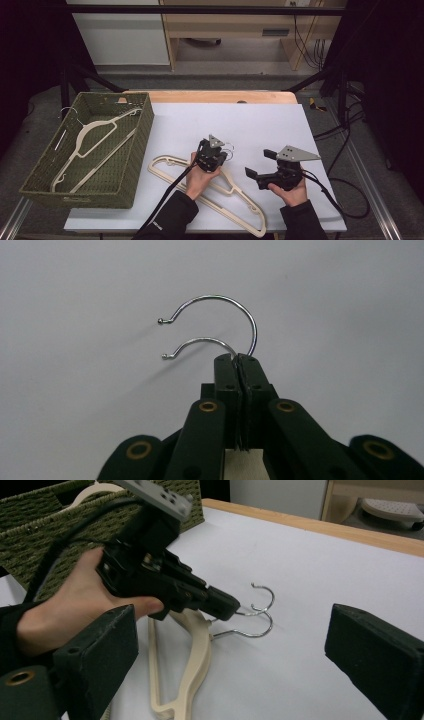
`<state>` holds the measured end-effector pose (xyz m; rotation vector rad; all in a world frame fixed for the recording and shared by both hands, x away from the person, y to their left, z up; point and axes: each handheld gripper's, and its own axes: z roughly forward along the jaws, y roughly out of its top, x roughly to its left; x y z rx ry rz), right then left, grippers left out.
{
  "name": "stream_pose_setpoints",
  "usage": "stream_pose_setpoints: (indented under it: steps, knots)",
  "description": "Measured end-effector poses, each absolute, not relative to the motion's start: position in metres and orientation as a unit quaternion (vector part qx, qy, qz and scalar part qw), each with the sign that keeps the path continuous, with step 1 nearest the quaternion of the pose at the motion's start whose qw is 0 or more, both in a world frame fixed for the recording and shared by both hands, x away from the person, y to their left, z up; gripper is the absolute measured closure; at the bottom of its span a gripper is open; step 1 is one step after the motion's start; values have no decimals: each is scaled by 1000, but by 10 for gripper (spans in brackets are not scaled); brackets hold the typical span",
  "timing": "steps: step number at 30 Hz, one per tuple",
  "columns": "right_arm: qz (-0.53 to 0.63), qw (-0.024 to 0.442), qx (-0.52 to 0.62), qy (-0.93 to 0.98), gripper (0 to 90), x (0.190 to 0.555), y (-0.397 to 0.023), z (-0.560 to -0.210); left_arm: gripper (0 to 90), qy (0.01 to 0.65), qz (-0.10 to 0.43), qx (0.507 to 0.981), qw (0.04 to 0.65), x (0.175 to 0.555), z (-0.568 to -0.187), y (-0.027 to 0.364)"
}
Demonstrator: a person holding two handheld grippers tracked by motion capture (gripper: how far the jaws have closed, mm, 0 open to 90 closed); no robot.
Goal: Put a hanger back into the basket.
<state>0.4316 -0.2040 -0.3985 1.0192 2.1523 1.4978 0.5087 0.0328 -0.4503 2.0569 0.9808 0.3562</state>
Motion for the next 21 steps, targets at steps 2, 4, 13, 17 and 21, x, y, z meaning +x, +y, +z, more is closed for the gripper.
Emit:
stream_pose_setpoints:
  steps: [2, 4, 13, 17, 21]
  knots:
    - [523, 160, 356, 757, 95, 433, -201, -401, 883, 387, 144, 811, 414, 505, -447, 35]
    - [524, 147, 356, 760, 128, 435, -196, -406, 884, 381, 150, 811, 419, 502, -442, 37]
    - [508, 107, 359, 776, 184, 444, -176, -427, 886, 365, 170, 806, 433, 490, -431, 43]
    - [496, 85, 358, 786, 242, 448, -168, -439, 885, 363, 173, 806, 435, 487, -429, 44]
    - [475, 59, 353, 804, 321, 451, -156, -450, 885, 360, 173, 805, 438, 486, -429, 46]
